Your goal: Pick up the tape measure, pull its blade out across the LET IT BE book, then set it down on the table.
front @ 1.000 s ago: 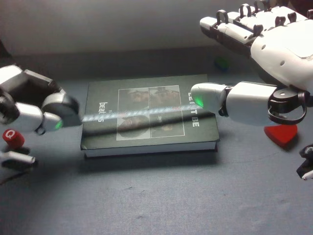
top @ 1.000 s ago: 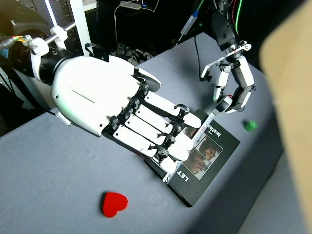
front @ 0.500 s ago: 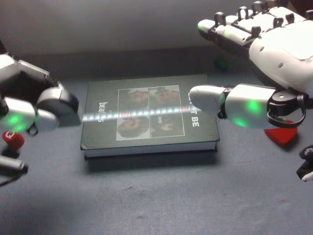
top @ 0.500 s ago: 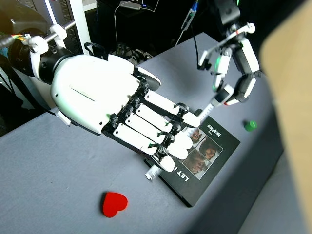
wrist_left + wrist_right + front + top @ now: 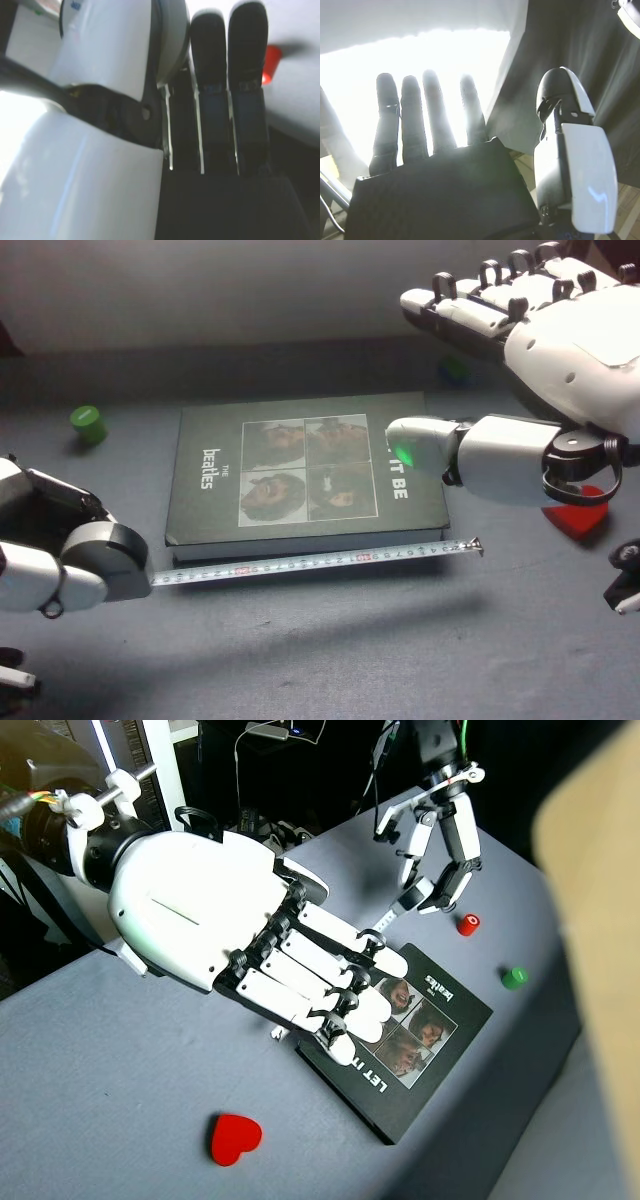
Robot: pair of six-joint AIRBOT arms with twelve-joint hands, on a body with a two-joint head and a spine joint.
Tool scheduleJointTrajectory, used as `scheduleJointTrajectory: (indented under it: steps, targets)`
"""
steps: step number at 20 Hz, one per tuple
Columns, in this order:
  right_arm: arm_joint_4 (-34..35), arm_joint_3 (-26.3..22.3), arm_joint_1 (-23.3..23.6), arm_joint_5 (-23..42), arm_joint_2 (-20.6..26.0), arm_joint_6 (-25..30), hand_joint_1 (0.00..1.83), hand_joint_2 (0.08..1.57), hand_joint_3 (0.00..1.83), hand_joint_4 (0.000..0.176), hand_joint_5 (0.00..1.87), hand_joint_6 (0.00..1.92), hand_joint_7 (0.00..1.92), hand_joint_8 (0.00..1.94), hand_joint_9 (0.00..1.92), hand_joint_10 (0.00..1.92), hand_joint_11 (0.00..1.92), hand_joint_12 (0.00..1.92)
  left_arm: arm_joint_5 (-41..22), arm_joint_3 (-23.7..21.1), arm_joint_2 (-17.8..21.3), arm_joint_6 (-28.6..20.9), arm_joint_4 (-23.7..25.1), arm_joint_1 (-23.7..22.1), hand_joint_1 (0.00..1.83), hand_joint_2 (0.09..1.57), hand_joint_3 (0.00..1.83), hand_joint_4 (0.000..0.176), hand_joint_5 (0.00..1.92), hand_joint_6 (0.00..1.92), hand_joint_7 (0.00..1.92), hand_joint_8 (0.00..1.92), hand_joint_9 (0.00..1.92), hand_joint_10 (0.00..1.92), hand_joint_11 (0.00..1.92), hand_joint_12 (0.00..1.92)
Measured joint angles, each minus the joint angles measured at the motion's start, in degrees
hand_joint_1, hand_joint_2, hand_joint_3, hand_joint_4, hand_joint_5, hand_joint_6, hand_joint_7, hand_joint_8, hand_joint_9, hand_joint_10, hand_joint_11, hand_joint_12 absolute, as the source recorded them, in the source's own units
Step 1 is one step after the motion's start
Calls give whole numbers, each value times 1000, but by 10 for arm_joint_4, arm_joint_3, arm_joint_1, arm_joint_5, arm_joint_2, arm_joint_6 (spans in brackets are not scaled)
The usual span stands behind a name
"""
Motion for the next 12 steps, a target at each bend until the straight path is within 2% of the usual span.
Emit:
scheduleJointTrajectory:
  steps: [2, 9, 12]
  targets:
    - [-3, 0, -3, 0, 0, 2, 0, 1145, 7, 126, 116, 5, 185, 5, 125, 4, 0, 729, -16, 2, -18, -20, 4, 11, 1380, 1111, 0, 0, 932, 915, 963, 1001, 944, 1251, 900, 1183]
    - [-6, -2, -5, -1, -4, 2, 0, 1155, 5, 119, 117, 2, 202, 5, 133, 4, 0, 749, -46, 19, -42, -23, 10, 27, 1381, 1109, 0, 0, 940, 913, 968, 991, 947, 1242, 895, 1174]
    - [-6, -2, -5, 0, -4, 2, 0, 1157, 5, 119, 117, 2, 203, 4, 134, 4, 0, 753, -42, 19, -54, -25, 17, 33, 1372, 1126, 1, 0, 874, 1018, 953, 1011, 909, 1260, 786, 1168]
